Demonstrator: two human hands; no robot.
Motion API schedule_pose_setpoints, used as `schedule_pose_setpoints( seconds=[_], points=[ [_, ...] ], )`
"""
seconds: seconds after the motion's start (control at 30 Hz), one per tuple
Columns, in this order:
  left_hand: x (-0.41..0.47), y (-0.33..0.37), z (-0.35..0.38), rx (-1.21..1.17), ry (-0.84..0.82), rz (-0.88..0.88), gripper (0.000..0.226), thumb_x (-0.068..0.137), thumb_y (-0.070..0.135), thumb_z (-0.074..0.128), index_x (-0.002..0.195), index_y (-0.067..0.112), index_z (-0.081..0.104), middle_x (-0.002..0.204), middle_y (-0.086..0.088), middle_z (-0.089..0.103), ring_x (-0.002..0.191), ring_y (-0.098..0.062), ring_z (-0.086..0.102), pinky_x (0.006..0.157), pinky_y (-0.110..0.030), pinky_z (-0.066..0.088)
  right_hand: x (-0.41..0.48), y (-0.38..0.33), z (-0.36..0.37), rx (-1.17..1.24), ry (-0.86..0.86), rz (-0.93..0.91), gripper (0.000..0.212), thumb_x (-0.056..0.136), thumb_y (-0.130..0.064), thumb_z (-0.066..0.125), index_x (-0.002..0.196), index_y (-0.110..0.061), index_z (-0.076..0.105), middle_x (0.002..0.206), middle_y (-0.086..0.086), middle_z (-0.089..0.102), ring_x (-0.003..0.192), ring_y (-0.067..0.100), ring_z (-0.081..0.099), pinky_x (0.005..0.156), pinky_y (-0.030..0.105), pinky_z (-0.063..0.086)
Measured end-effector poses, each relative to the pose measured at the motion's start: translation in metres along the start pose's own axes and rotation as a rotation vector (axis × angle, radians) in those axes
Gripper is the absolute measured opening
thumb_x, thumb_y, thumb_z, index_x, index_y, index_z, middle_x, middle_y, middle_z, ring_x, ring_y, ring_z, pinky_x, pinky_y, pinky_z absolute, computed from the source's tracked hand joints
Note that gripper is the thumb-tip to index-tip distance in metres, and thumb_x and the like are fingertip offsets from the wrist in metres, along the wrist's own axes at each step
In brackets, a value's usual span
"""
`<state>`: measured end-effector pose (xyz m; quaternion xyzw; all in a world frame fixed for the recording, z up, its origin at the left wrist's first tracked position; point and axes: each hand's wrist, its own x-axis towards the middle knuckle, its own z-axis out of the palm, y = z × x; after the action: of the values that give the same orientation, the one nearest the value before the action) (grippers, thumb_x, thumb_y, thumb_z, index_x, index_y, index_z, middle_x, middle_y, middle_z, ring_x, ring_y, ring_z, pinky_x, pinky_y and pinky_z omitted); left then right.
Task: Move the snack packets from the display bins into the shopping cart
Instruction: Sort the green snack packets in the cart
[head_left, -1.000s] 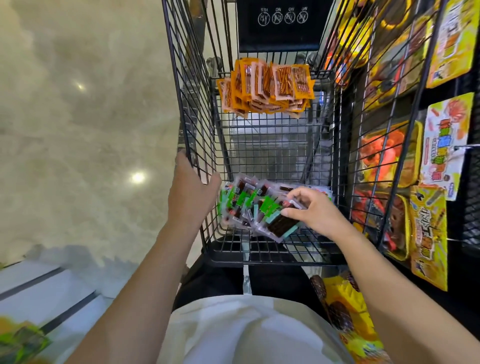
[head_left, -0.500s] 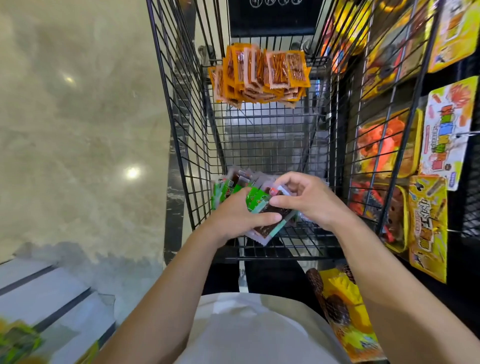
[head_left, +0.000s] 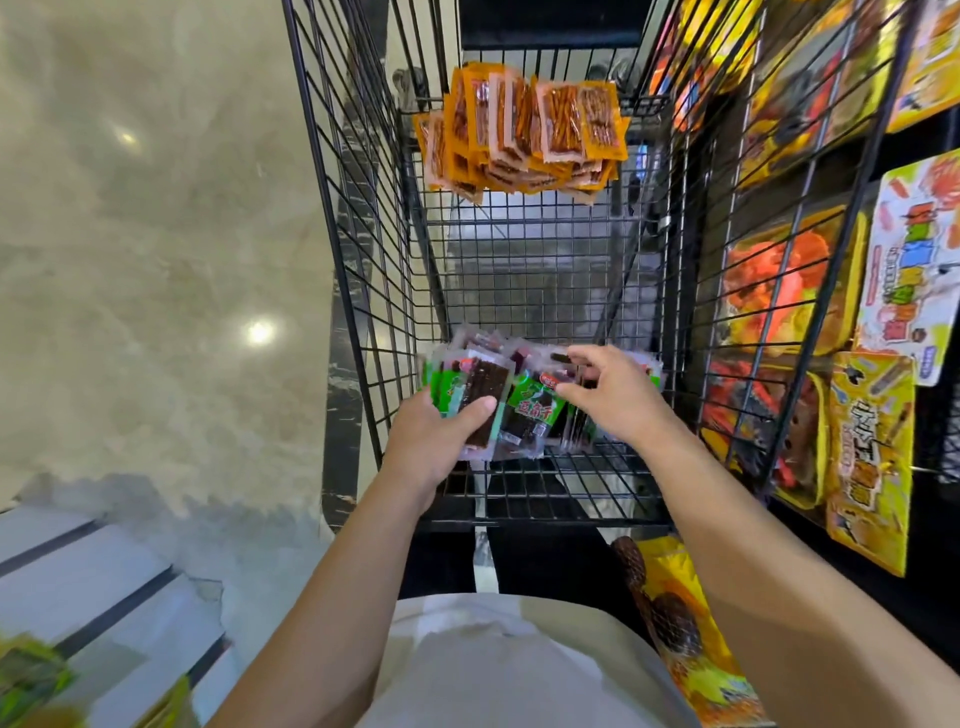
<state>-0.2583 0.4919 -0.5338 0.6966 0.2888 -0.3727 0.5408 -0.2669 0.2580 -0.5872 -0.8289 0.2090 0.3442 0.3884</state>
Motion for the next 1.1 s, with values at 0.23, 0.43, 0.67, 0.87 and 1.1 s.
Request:
schedule_pose_setpoints(
  seconds=[0.23,0.43,0.67,0.87,1.1],
  points=[
    [0.005,-0.005,0.004,-0.123,0.081,0.009,0.015,0.096,0.015,0.078,0.109,0.019,0.074,0.085,0.011,0.081,0.076,-0.003,0.078,0.054,-0.013,0.056,-0.002,0.003,0.012,-0.168,0.045,-0.104,0.039,0.089,-0.038,0.079,0.126,-0.031,0.066,0.105,-0.018,0.047,0.117,0.018,0.042,0.107,0.043,0.039],
    [0.01,-0.007,0.006,-0.099,0.104,0.027,0.011,0.096,0.023,0.078,0.104,0.03,0.074,0.09,0.016,0.08,0.081,0.001,0.076,0.057,-0.008,0.053,-0.008,-0.005,0.016,-0.219,0.01,-0.229,0.025,0.082,-0.05,0.079,0.087,-0.041,0.056,0.099,-0.022,0.053,0.106,0.014,0.035,0.09,0.036,0.03],
    [0.016,-0.009,0.004,-0.076,0.118,0.023,0.013,0.097,0.028,0.076,0.109,0.032,0.072,0.104,0.008,0.08,0.101,-0.011,0.076,0.087,-0.033,0.058,-0.018,-0.006,0.014,0.033,-0.098,-0.18,0.021,0.091,-0.03,0.077,0.092,-0.038,0.058,0.098,-0.018,0.062,0.089,-0.003,0.06,0.071,0.019,0.042],
    [0.016,-0.002,0.005,-0.098,-0.009,0.02,0.02,0.099,0.029,0.074,0.118,0.031,0.071,0.11,0.008,0.08,0.11,-0.015,0.075,0.103,-0.048,0.056,-0.035,-0.012,-0.026,0.661,-0.141,-0.085,0.019,0.076,-0.029,0.083,0.092,-0.037,0.076,0.098,-0.008,0.078,0.08,0.01,0.074,0.062,0.022,0.057],
    [0.014,0.006,0.009,-0.225,-0.233,0.008,0.051,0.081,0.037,0.083,0.127,0.02,0.07,0.116,-0.004,0.08,0.108,-0.024,0.078,0.089,-0.043,0.063,-0.026,-0.042,0.0,0.674,0.015,-0.136,0.019,0.085,-0.009,0.083,0.097,-0.02,0.073,0.081,-0.004,0.071,0.074,0.019,0.071,0.065,0.033,0.062]
  ],
)
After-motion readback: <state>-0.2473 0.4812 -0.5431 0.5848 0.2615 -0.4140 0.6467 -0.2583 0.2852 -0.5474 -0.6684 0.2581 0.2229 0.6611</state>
